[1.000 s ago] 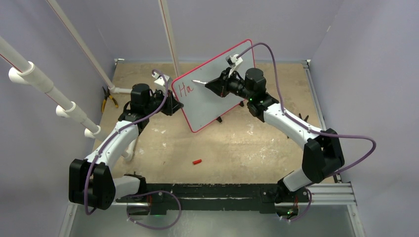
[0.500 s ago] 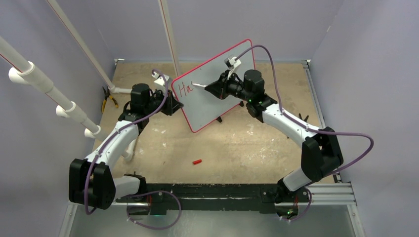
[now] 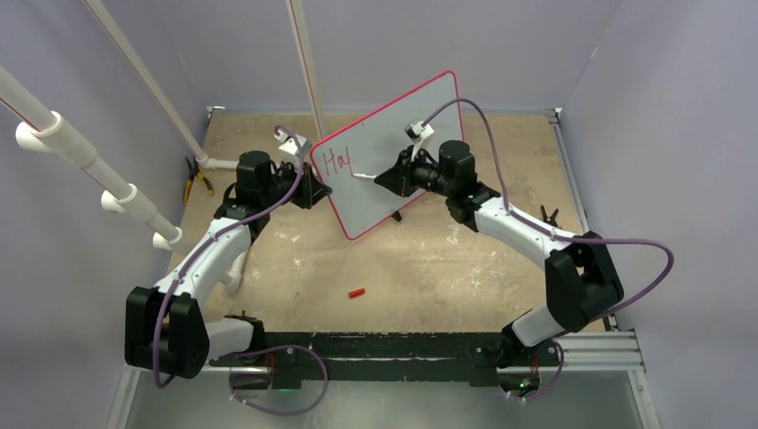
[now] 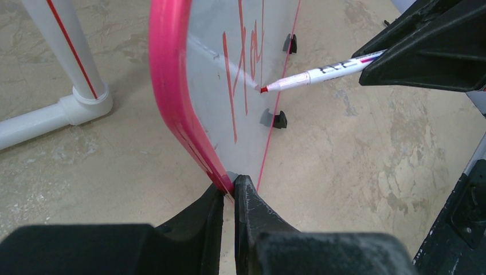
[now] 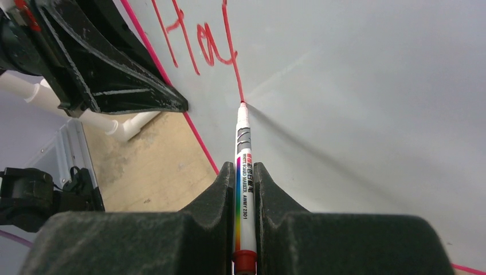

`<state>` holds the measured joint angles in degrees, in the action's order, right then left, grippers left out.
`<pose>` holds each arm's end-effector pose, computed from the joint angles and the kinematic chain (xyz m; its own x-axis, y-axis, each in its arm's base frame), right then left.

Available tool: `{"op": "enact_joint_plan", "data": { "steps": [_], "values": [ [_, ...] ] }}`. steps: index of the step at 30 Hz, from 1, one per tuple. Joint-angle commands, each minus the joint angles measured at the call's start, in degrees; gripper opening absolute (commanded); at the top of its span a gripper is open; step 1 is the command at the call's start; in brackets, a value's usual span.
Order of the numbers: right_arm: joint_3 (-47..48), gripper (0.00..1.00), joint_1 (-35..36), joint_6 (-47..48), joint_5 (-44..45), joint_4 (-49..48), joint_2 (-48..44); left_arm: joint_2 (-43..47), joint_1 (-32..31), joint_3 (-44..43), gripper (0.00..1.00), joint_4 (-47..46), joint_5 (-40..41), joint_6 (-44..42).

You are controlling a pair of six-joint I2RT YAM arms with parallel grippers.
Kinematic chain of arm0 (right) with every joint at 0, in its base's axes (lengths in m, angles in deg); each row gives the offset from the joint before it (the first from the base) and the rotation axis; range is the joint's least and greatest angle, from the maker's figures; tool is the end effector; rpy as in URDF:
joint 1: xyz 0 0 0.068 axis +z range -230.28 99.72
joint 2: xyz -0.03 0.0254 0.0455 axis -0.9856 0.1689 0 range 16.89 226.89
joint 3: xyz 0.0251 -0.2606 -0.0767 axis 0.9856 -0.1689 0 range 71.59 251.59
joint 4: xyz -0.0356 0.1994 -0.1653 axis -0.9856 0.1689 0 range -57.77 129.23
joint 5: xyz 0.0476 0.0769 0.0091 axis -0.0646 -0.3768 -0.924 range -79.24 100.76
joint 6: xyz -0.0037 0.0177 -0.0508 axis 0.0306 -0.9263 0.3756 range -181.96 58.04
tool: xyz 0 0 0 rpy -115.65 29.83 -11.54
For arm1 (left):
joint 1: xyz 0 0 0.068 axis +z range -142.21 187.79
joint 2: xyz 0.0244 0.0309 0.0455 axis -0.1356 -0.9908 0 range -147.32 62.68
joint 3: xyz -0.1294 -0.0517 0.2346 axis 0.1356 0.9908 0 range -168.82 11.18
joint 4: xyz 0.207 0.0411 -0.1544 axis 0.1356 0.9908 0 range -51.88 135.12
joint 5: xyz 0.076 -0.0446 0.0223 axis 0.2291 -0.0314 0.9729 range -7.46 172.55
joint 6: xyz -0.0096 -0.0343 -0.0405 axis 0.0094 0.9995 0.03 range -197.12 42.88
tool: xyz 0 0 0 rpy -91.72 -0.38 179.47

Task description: Write a sentence on the whiteboard

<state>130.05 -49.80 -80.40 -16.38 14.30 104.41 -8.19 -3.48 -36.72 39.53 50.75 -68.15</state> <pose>0.2982 0.1942 0.2902 -0.4227 0.0780 -0.9029 -0.7413 0.5433 0.3940 0.2684 -0.0725 0.2796 -0.4990 -0.0356 -0.8659 0.5660 0.7432 -0.3567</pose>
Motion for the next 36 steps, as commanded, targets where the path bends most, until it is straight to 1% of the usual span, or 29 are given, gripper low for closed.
{"op": "enact_joint_plan", "data": {
  "steps": [1, 6, 20, 28, 36],
  "values": [
    [0.8, 0.00, 0.1, -0.6, -0.5, -2.9, -4.2, -0.1, 0.0, -1.3, 0.00, -2.2, -0.1, -1.3],
    [1.9, 0.00, 0.1, -2.0, 0.0, -5.6, -5.7, 0.0, 0.0, -1.2, 0.00, -2.2, -0.1, -1.3],
    [6.7, 0.00, 0.1, -3.2, 0.4, -8.8, -0.4, 0.2, 0.0, -1.2, 0.00, -2.2, -0.1, -1.3],
    [7.8, 0.00, 0.1, -3.5, 1.8, -8.2, 1.5, 0.2, 0.0, -1.3, 0.00, -2.2, -0.1, -1.3],
    [6.6, 0.00, 0.0, -3.7, 4.7, -5.7, 0.3, 0.2, 0.0, -1.3, 0.00, -2.1, -0.1, -1.3]
  ]
}}
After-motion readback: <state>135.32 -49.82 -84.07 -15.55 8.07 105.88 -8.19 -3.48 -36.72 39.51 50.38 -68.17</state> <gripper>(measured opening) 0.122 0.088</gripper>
